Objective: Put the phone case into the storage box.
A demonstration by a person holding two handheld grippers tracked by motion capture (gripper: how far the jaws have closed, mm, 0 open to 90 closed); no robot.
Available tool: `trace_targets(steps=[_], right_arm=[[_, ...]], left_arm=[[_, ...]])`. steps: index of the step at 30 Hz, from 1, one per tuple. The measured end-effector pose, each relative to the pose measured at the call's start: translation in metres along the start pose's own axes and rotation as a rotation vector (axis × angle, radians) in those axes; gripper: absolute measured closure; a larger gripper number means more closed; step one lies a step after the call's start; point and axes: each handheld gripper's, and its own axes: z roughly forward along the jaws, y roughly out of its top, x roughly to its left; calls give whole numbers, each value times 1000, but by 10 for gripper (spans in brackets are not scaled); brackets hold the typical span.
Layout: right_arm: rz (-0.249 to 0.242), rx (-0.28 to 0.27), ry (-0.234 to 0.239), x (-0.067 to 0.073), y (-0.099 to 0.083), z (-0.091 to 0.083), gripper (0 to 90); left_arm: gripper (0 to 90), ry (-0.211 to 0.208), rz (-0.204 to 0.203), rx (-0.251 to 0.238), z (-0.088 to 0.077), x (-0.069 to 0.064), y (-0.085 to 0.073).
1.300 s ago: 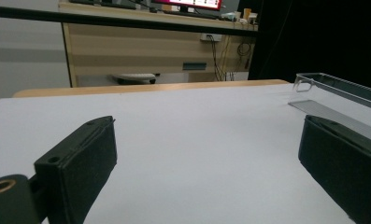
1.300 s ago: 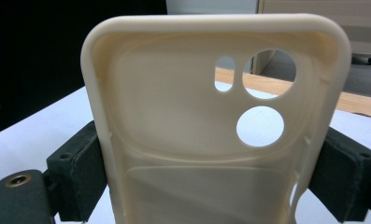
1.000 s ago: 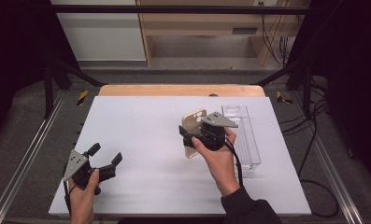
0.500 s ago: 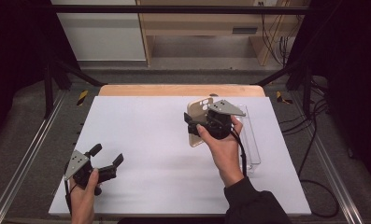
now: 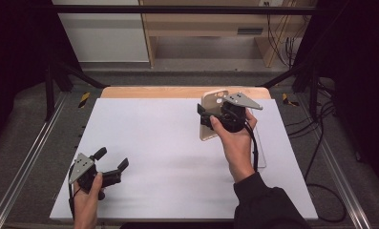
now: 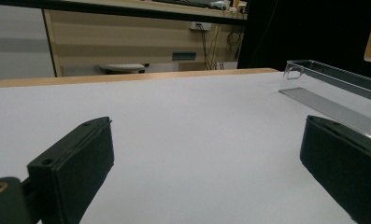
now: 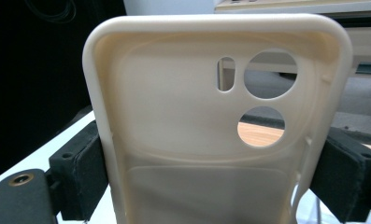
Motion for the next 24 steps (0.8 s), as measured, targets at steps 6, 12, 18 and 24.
trace_targets(steps=[6, 12, 18, 24], right_arm=[[14, -14, -24, -8, 5, 1, 116], [22, -21, -41, -13, 10, 1, 116], [12, -29, -57, -19, 17, 1, 116], [22, -36, -85, -28, 21, 2, 116]], left_arm=[[24, -1, -3, 1, 0, 1, 0], [24, -3, 1, 3, 1, 0, 0], [24, -5, 1, 3, 1, 0, 0], [24, -8, 5, 5, 1, 0, 0]])
